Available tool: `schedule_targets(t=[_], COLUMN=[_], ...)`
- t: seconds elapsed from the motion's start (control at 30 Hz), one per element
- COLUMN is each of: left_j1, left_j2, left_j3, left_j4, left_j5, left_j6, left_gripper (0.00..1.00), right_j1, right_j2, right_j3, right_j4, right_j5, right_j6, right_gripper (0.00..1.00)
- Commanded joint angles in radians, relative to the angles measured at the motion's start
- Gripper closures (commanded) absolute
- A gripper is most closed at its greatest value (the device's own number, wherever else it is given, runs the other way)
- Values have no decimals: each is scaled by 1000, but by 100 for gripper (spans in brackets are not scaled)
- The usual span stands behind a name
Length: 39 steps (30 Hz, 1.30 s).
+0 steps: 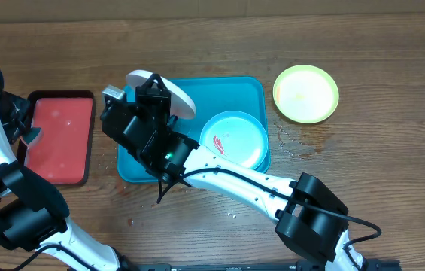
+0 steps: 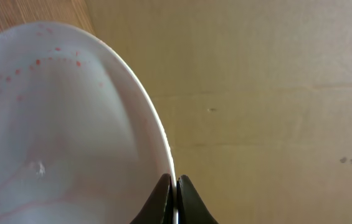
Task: Clean dirty plates on tray and stack at the side
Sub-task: 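Lift the white plate with the right gripper and stack it on the yellow plate, then move the right gripper to the light-blue plate rim and grip it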
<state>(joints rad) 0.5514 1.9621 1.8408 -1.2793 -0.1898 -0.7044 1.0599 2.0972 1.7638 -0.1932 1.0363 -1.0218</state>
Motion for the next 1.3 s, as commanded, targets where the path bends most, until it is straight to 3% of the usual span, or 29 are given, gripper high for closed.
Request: schedule_targets(t=[0.0,0.03,0.07,0.13,0.17,0.2,0.23,0.3,0.33,0.4,0.43,0.53,0.7,0.93,0.97,1.07,1.17,1.27], left_j1=[-2,-2,-2,-2,-2,-2,-2,-2,-2,-2,-2,-2,-6,-28,-31,-36,-36,-36], left_j2=[8,8,8,8,8,8,8,8,8,8,8,8,8,8,8,8,8,8], left_j3=[-5,-5,-5,-5,-5,-5,-5,-5,-5,-5,-5,-5,-5,-5,-5,-5,-5,-5], left_j4=[1,2,2,3,6,6,5,5,5,9,9,8,8,20,20,24,23,24], left_j5=[12,28,38,43,52,53,53,53,53,53,53,53,53,53,53,53,53,53], left_j6=[-10,-9,-9,-9,-9,-5,3,2,2,2,2,2,2,2,2,2,2,2], left_gripper=[96,96,96,96,96,96,96,96,96,96,96,96,96,96,96,96,96,95], right_j1=[-32,-62,-77,-95,-121,-154,-208,-311,-403,-570,-711,-933,-1239,-1271,-1265,-1234,-1183,-1118], right_j2=[-43,-42,-42,-53,-74,-104,-146,-206,-235,-242,-237,-232,-232,-232,-232,-232,-232,-232], right_j3=[25,25,25,26,26,26,26,26,26,25,21,-9,-168,-399,-415,-422,-422,-422], right_j4=[-107,-278,-300,-170,11,92,108,-19,-196,-420,-531,-625,-636,-453,-430,-392,-380,-363], right_j5=[-140,-367,-309,-87,31,32,6,-62,-204,-499,-744,-1044,-1205,-1263,-1266,-1293,-1377,-1625], right_j6=[311,301,260,259,262,301,436,730,879,1044,1125,1157,1157,1150,1154,1153,1135,954], right_gripper=[96,96,96,96,96,96,96,96,96,96,96,96,96,96,92,50,39,32])
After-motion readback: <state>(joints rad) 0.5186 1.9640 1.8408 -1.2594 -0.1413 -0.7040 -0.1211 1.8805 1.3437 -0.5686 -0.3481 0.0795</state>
